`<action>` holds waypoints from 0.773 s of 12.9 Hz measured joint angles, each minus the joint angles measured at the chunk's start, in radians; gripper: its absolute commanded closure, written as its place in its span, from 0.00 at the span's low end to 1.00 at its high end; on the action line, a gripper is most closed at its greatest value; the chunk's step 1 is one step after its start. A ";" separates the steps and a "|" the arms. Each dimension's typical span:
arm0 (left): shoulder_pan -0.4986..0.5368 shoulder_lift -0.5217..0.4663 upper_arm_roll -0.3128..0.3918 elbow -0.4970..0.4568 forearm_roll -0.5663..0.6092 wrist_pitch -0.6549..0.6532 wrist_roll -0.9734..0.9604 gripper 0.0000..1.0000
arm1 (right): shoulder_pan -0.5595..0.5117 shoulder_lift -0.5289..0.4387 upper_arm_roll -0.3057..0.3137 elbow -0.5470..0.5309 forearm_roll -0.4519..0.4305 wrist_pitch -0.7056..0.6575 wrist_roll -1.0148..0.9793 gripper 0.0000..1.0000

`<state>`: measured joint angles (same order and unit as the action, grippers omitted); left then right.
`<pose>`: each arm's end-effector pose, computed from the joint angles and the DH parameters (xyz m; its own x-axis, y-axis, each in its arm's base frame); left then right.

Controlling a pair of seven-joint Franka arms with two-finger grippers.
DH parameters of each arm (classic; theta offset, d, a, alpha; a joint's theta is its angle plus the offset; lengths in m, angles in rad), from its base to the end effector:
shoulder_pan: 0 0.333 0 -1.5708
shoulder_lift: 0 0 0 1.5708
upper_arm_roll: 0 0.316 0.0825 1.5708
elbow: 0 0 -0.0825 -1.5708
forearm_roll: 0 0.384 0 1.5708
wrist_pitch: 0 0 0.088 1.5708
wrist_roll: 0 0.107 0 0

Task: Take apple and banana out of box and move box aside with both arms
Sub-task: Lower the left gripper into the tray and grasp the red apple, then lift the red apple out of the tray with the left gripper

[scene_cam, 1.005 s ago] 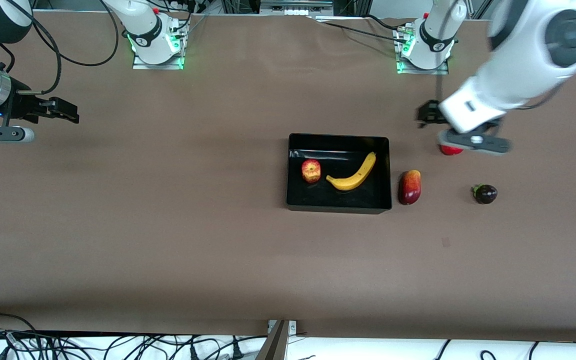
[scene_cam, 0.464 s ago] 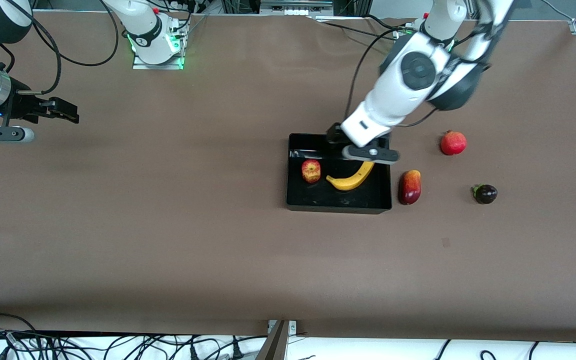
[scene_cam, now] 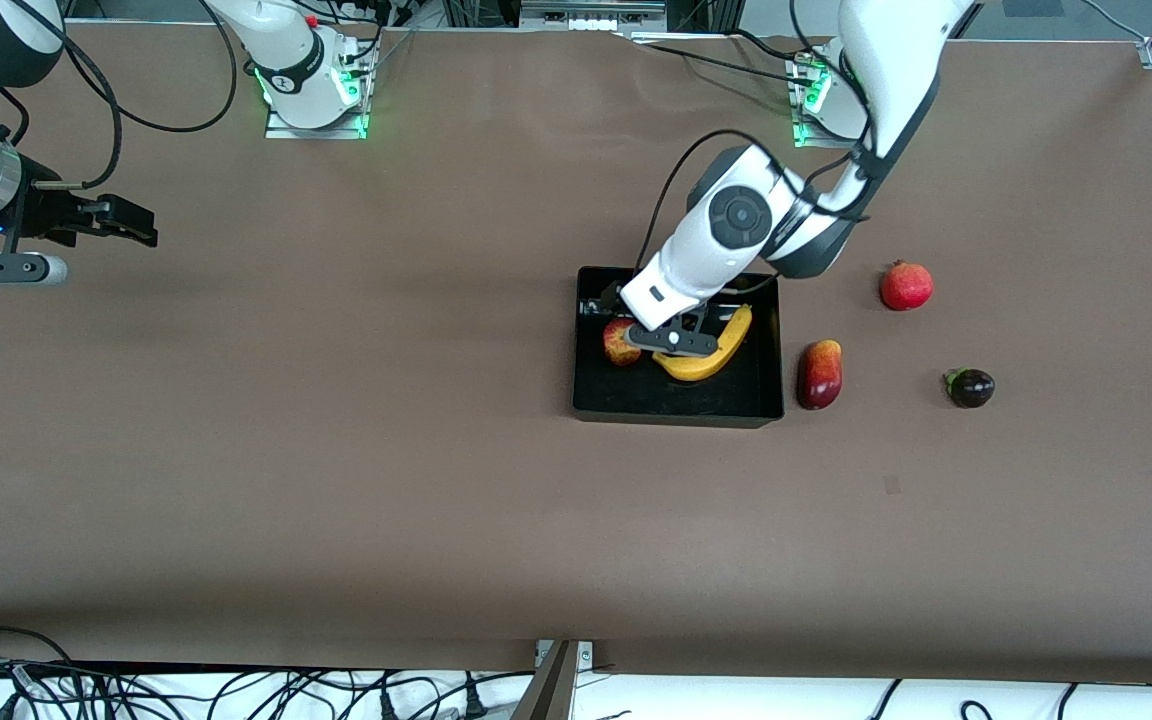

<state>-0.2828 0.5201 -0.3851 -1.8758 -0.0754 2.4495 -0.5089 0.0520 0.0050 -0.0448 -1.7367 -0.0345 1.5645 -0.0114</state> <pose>0.5174 -0.3873 0.2600 0.9971 -0.0544 -0.0533 -0.0399 -0.9692 0.2429 0.5443 0.0003 0.5438 0.9841 0.0182 -0.1766 0.0243 -0.9992 0.0322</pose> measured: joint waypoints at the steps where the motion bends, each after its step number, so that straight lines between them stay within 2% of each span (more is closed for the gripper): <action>1: -0.014 0.024 0.014 0.022 0.000 0.003 -0.002 0.00 | 0.000 0.000 0.000 0.000 0.000 0.000 0.000 0.00; 6: -0.068 0.118 0.057 0.060 0.046 0.075 -0.020 0.00 | 0.000 0.000 -0.001 0.000 0.000 0.000 0.000 0.00; 9: -0.074 0.138 0.059 0.064 0.059 0.081 -0.020 0.00 | 0.000 0.000 -0.001 0.000 0.000 0.000 0.000 0.00; 10: -0.076 0.138 0.059 0.065 0.059 0.081 -0.020 0.04 | 0.000 0.000 -0.001 0.000 0.000 0.000 0.000 0.00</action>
<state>-0.3586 0.6577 -0.3263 -1.8111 -0.0164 2.5307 -0.5290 0.0520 0.0050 -0.0455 -1.7367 -0.0345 1.5644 -0.0114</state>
